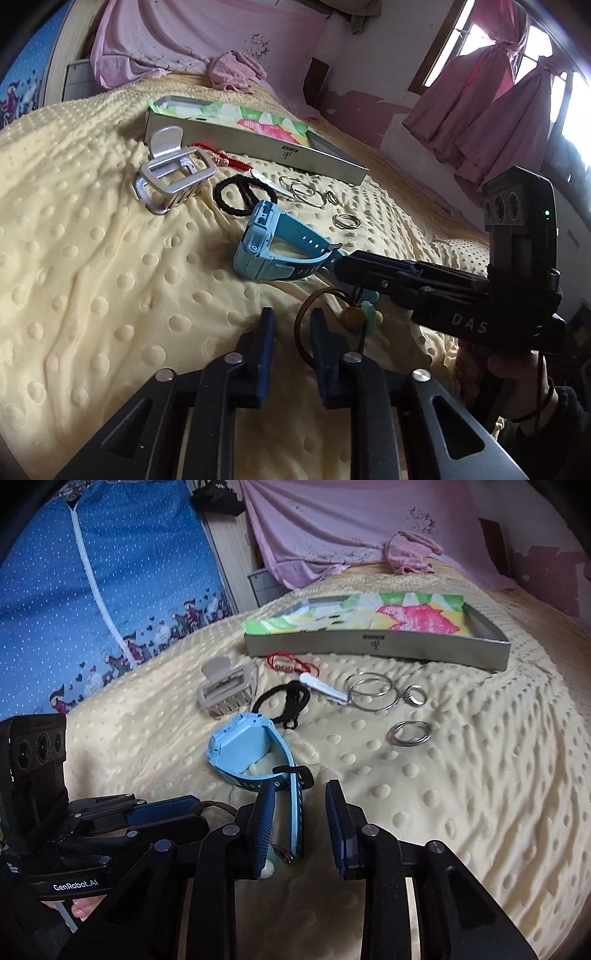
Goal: Organize jewelry
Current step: 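Grasp the blue smartwatch with the right tool while the left tool grasps the beaded brown cord, then carry the smartwatch into the tray and open the right tool while the left tool drops the cord there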
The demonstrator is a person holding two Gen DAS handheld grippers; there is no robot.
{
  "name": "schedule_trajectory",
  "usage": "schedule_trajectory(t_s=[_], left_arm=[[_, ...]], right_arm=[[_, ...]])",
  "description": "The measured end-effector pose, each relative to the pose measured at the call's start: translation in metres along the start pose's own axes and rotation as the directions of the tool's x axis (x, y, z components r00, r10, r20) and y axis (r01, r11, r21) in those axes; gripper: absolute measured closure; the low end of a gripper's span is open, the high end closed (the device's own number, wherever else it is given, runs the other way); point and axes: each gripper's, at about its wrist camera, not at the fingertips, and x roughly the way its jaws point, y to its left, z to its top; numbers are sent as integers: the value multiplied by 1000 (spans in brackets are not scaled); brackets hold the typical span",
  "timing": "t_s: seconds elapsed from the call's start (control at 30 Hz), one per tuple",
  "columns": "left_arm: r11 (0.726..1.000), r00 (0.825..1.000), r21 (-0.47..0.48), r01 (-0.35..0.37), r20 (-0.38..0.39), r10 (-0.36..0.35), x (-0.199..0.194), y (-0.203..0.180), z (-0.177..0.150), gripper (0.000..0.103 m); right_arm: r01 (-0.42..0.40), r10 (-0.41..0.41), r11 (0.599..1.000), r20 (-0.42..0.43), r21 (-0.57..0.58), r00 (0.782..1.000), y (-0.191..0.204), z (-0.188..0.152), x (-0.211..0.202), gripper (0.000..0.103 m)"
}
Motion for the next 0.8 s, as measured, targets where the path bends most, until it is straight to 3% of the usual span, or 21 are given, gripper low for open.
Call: schedule_trajectory(t_s=[0.1, 0.17, 0.27, 0.4, 0.8], left_arm=[[1000, 1000, -1, -4, -10, 4, 3, 0, 1, 98], [1000, 1000, 0, -6, 0, 6, 2, -2, 1, 99], [1000, 1000, 4, -18, 21, 18, -3, -4, 1, 100], [1000, 998, 12, -27, 63, 26, -17, -10, 5, 100], [999, 989, 0, -39, 140, 38, -41, -15, 35, 100]], right_arm=[[7, -7, 1000, -21, 2, 1000, 2, 1, 8, 79], [8, -8, 1000, -21, 9, 1000, 2, 1, 9, 92], [1, -1, 1000, -21, -3, 1000, 3, -1, 7, 98], [19, -19, 1000, -5, -22, 1000, 5, -1, 2, 100], [124, -112, 991, 190, -50, 975, 5, 17, -45, 100]])
